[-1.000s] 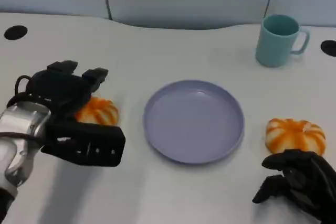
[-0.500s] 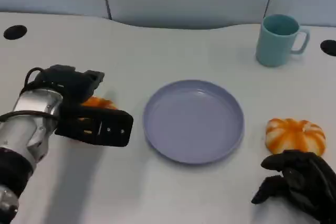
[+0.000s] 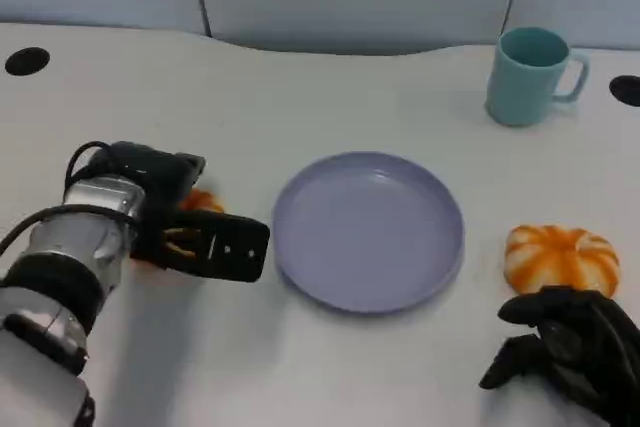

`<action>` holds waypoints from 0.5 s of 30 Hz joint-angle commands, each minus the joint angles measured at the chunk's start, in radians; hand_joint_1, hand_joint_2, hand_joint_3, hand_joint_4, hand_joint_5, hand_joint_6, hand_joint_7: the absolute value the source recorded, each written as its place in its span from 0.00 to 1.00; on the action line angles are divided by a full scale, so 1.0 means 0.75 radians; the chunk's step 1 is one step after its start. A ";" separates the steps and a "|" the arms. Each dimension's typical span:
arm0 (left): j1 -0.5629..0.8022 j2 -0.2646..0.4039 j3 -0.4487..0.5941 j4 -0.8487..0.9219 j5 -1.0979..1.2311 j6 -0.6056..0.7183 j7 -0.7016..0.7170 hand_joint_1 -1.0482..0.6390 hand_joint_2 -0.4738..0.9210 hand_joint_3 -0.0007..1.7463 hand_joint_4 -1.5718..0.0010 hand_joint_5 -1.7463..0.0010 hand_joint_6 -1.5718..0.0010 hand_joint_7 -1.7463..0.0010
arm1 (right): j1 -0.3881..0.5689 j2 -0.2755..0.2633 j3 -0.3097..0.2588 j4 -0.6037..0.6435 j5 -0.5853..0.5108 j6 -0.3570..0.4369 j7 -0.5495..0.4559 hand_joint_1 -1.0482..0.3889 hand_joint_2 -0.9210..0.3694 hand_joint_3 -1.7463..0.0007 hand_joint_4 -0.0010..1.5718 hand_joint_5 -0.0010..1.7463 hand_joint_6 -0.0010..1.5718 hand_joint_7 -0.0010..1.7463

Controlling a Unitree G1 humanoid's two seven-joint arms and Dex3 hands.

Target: Grasp the bread from the table and place it into the plate.

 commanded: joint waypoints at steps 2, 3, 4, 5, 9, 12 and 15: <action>-0.081 -0.023 -0.026 0.102 -0.032 0.010 0.016 0.38 0.82 0.01 1.00 1.00 0.94 0.99 | 0.020 -0.020 -0.006 -0.019 0.013 0.001 0.019 0.08 0.17 1.00 1.00 0.20 0.96 0.00; -0.087 -0.026 -0.031 0.112 -0.036 0.010 0.015 0.38 0.82 0.01 1.00 1.00 0.94 0.99 | 0.021 -0.020 -0.006 -0.020 0.012 0.001 0.018 0.08 0.17 1.00 1.00 0.20 0.96 0.00; -0.092 -0.032 -0.031 0.126 -0.043 0.012 0.019 0.38 0.82 0.01 1.00 1.00 0.94 0.99 | 0.023 -0.020 -0.006 -0.024 0.011 0.003 0.015 0.08 0.17 1.00 1.00 0.20 0.96 0.00; -0.095 -0.036 -0.032 0.137 -0.049 0.012 0.024 0.39 0.82 0.01 1.00 1.00 0.93 0.99 | 0.025 -0.020 -0.006 -0.027 0.011 0.004 0.012 0.08 0.17 1.00 1.00 0.20 0.96 0.00; -0.106 -0.048 -0.031 0.174 -0.070 0.015 0.018 0.40 0.84 0.01 1.00 1.00 0.94 1.00 | 0.031 -0.021 -0.007 -0.033 0.016 0.005 0.022 0.08 0.17 1.00 1.00 0.19 0.96 0.00; -0.113 -0.057 -0.040 0.193 -0.079 0.018 0.015 0.40 0.85 0.01 1.00 1.00 0.94 1.00 | 0.043 -0.022 -0.007 -0.053 0.020 0.025 0.016 0.06 0.17 1.00 1.00 0.19 0.96 0.00; -0.119 -0.066 -0.045 0.210 -0.090 0.021 0.018 0.40 0.86 0.01 1.00 1.00 0.94 1.00 | 0.056 -0.019 -0.009 -0.062 0.025 0.013 0.032 0.06 0.17 1.00 1.00 0.19 0.96 0.00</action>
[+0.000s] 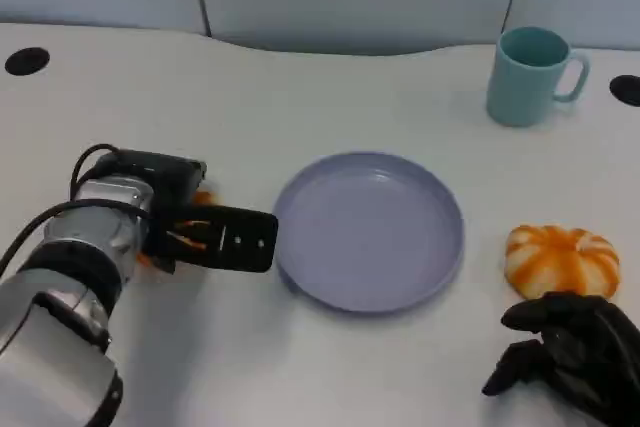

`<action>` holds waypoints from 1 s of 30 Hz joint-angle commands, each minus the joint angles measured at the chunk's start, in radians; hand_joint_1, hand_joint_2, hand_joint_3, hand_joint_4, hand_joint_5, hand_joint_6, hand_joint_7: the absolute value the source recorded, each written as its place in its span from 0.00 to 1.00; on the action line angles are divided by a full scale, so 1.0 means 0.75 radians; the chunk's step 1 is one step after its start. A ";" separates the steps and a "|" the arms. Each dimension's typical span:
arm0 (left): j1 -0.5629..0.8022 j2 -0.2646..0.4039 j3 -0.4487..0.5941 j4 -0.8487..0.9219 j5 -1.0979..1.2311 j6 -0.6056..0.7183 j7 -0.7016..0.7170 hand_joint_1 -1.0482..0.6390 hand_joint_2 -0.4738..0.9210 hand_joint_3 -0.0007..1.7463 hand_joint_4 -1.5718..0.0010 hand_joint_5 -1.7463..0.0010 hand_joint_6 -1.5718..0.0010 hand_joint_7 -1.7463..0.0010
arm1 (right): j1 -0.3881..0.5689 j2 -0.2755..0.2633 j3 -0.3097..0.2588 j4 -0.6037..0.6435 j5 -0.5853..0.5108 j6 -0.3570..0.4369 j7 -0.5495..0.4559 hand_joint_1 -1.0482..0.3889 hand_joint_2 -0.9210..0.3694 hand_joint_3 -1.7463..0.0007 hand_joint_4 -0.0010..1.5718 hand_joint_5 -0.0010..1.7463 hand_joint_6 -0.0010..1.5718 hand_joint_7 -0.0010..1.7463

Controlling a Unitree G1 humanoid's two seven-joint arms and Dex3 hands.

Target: Grasp the bread from the table and place it into the plate.

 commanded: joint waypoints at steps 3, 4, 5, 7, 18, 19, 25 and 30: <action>-0.045 -0.006 -0.014 0.036 -0.016 0.014 -0.012 0.38 0.87 0.01 1.00 1.00 0.95 1.00 | 0.037 -0.018 -0.006 -0.037 0.018 -0.002 0.015 0.07 0.17 1.00 1.00 0.19 0.96 0.00; -0.049 -0.010 -0.017 0.040 -0.015 0.020 -0.019 0.38 0.88 0.01 1.00 1.00 0.96 1.00 | 0.043 -0.017 -0.005 -0.045 0.017 -0.002 0.013 0.07 0.17 1.00 1.00 0.20 0.96 0.00; -0.052 -0.013 -0.017 0.043 -0.018 0.026 -0.026 0.38 0.88 0.01 1.00 1.00 0.96 1.00 | 0.048 -0.016 -0.005 -0.052 0.017 -0.002 0.013 0.07 0.16 1.00 1.00 0.20 0.96 0.00; -0.057 -0.019 -0.013 0.050 -0.027 0.034 -0.038 0.39 0.89 0.01 1.00 1.00 0.96 1.00 | 0.060 -0.013 -0.004 -0.067 0.020 0.001 0.013 0.06 0.16 1.00 1.00 0.20 0.96 0.00; -0.014 -0.034 -0.038 0.069 -0.016 0.033 0.061 0.39 0.88 0.00 0.97 0.99 0.93 0.99 | 0.086 -0.015 -0.015 -0.102 0.060 0.056 0.018 0.07 0.18 1.00 1.00 0.20 0.96 0.00; -0.006 -0.033 -0.031 0.070 -0.024 0.027 0.074 0.39 0.88 0.00 0.96 0.98 0.93 0.99 | 0.085 -0.015 -0.017 -0.101 0.067 0.062 0.023 0.07 0.18 1.00 1.00 0.20 0.96 0.00; 0.019 -0.031 -0.026 0.076 -0.036 0.023 0.111 0.40 0.89 0.00 0.93 0.97 0.89 0.98 | 0.093 -0.019 -0.016 -0.112 0.078 0.074 0.031 0.07 0.19 1.00 1.00 0.18 0.96 0.00; 0.052 -0.036 -0.006 0.079 -0.068 0.011 0.202 0.44 0.86 0.00 0.84 0.95 0.80 0.97 | 0.113 -0.014 -0.012 -0.137 0.075 0.076 0.023 0.07 0.19 1.00 1.00 0.19 0.96 0.00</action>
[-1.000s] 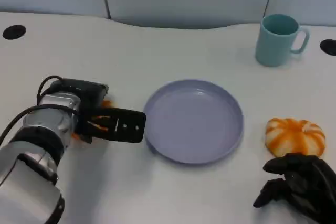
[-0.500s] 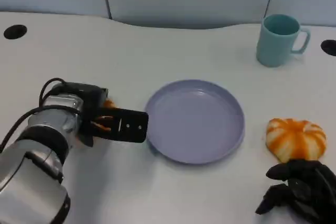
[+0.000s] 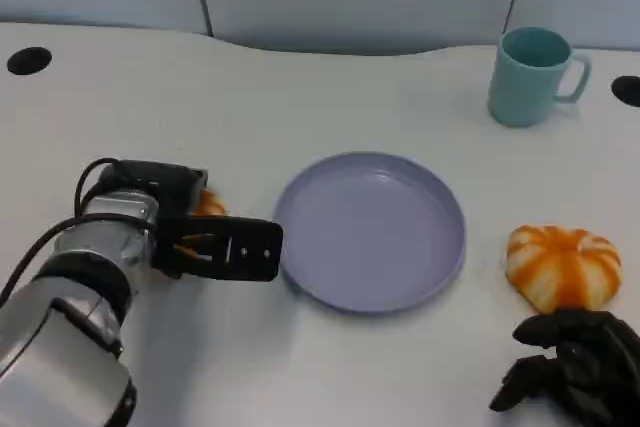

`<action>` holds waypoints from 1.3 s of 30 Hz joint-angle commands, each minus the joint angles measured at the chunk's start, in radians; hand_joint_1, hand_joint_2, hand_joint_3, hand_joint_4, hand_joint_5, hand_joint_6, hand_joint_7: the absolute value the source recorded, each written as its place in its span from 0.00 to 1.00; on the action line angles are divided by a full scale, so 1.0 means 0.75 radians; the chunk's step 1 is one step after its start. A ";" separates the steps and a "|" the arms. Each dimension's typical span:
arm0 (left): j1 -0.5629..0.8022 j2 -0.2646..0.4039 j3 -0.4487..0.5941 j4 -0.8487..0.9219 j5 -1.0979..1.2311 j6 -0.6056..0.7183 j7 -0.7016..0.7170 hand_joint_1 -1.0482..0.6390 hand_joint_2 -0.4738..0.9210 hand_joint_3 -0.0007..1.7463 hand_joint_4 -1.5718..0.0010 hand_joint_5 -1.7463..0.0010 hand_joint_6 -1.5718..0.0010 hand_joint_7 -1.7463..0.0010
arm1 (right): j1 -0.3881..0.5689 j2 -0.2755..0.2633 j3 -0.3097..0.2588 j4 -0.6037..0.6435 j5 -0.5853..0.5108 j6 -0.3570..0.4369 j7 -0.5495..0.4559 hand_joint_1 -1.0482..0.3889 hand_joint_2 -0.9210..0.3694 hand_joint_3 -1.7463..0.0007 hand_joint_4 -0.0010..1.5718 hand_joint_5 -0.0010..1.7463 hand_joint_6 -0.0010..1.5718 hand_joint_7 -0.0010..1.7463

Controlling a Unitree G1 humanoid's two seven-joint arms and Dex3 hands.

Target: Grasp the bread from the table and place it into the plate.

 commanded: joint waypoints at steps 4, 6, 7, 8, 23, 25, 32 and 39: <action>0.048 0.005 0.014 0.012 -0.023 -0.012 0.085 0.44 0.86 0.00 0.79 0.95 0.75 0.98 | 0.041 -0.010 -0.006 -0.061 0.026 0.024 -0.007 0.07 0.19 1.00 1.00 0.19 0.96 0.00; 0.050 0.003 0.016 0.014 -0.027 -0.009 0.065 0.42 0.87 0.00 0.77 0.95 0.74 0.98 | 0.048 -0.009 -0.007 -0.075 0.034 0.040 -0.009 0.07 0.20 1.00 1.00 0.19 0.96 0.00; 0.051 0.002 0.020 0.015 -0.032 -0.009 0.053 0.42 0.87 0.00 0.77 0.95 0.73 0.98 | 0.053 -0.008 -0.006 -0.085 0.033 0.045 -0.014 0.07 0.20 1.00 1.00 0.19 0.96 0.00; 0.054 0.003 0.023 0.016 -0.035 -0.011 0.048 0.43 0.87 0.00 0.76 0.95 0.72 0.98 | 0.056 -0.008 -0.005 -0.089 0.029 0.037 -0.013 0.07 0.20 1.00 1.00 0.19 0.96 0.00; 0.102 0.018 0.051 0.007 -0.059 -0.092 0.192 0.52 0.95 0.01 0.65 0.53 0.46 0.99 | 0.062 -0.010 -0.002 -0.084 0.020 -0.001 -0.001 0.06 0.18 1.00 1.00 0.19 0.96 0.00; 0.128 0.021 0.062 0.004 -0.067 -0.111 0.281 0.50 0.96 0.00 0.63 0.43 0.42 0.98 | 0.061 -0.011 -0.002 -0.083 0.020 -0.001 -0.002 0.06 0.18 1.00 1.00 0.19 0.96 0.00; 0.186 0.027 0.059 0.005 -0.057 -0.157 0.492 0.46 0.98 0.00 0.62 0.19 0.31 0.94 | 0.064 -0.009 -0.005 -0.087 0.025 0.003 0.003 0.07 0.17 1.00 1.00 0.18 0.96 0.00; 0.227 0.030 0.053 0.012 -0.052 -0.149 0.556 0.47 1.00 0.18 0.59 0.00 0.61 0.27 | 0.070 -0.010 0.002 -0.105 0.013 0.004 -0.020 0.06 0.17 1.00 1.00 0.19 0.97 0.00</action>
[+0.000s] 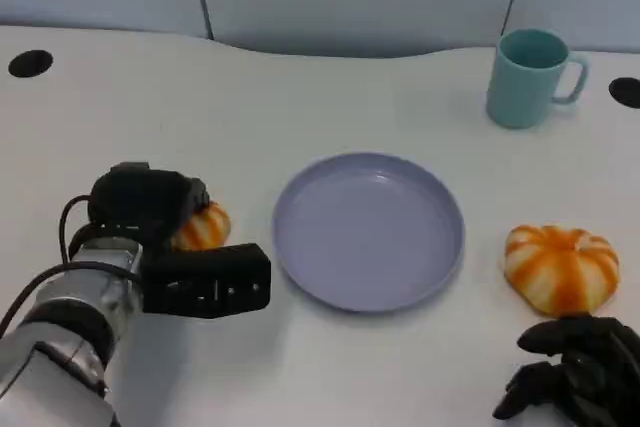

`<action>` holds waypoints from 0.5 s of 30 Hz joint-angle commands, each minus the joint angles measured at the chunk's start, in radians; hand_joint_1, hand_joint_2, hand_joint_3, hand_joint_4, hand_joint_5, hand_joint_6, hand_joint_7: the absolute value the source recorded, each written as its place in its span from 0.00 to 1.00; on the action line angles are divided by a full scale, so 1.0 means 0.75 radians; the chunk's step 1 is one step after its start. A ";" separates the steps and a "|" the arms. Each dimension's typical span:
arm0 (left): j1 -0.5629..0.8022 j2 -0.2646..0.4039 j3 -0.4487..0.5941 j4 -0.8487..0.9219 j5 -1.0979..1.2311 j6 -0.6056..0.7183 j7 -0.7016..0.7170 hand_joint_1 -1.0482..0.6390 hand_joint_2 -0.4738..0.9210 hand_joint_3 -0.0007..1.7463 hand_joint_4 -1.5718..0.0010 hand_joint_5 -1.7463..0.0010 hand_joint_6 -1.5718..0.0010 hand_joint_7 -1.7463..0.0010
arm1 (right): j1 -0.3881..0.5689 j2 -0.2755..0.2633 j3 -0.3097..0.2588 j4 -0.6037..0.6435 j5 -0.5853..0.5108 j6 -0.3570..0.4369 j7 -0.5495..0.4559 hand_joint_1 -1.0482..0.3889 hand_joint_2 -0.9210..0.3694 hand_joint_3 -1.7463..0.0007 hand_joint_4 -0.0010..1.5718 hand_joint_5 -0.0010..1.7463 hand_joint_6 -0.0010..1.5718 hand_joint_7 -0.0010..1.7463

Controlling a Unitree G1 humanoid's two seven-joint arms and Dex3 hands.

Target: Grasp the bread from the table and place it into the plate.

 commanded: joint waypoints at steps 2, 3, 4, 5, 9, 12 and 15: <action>0.079 0.007 0.002 0.024 -0.006 0.003 0.006 0.47 1.00 0.19 0.60 0.01 0.61 0.33 | 0.007 -0.015 -0.002 -0.015 0.012 0.011 -0.012 0.06 0.18 1.00 1.00 0.19 0.97 0.00; 0.079 0.006 0.006 0.024 -0.009 0.005 0.009 0.47 1.00 0.19 0.61 0.01 0.60 0.38 | 0.006 -0.015 -0.003 -0.014 0.014 0.014 -0.011 0.06 0.18 1.00 1.00 0.19 0.97 0.00; 0.079 0.006 0.008 0.024 -0.010 0.007 0.010 0.47 1.00 0.19 0.61 0.01 0.59 0.40 | 0.005 -0.014 -0.003 -0.012 0.015 0.011 -0.008 0.06 0.18 1.00 1.00 0.19 0.97 0.00; 0.080 0.007 0.008 0.023 -0.010 0.004 0.021 0.47 1.00 0.20 0.61 0.01 0.59 0.43 | 0.004 -0.014 -0.004 -0.010 0.014 0.007 -0.006 0.06 0.18 1.00 1.00 0.19 0.96 0.00; 0.082 0.019 0.012 0.018 -0.010 -0.021 0.082 0.47 1.00 0.20 0.61 0.00 0.56 0.51 | 0.005 -0.011 -0.003 -0.007 0.006 -0.006 -0.012 0.06 0.18 1.00 1.00 0.19 0.97 0.00; 0.082 0.030 0.014 0.015 -0.008 -0.051 0.156 0.48 1.00 0.17 0.58 0.00 0.56 0.39 | 0.002 -0.009 -0.002 -0.006 0.007 -0.007 -0.013 0.05 0.17 1.00 1.00 0.19 0.97 0.00; 0.061 0.044 -0.006 0.013 0.018 -0.056 0.192 0.50 1.00 0.17 0.55 0.00 0.69 0.04 | -0.005 -0.008 -0.004 0.003 0.011 -0.007 -0.006 0.06 0.17 1.00 1.00 0.19 0.96 0.00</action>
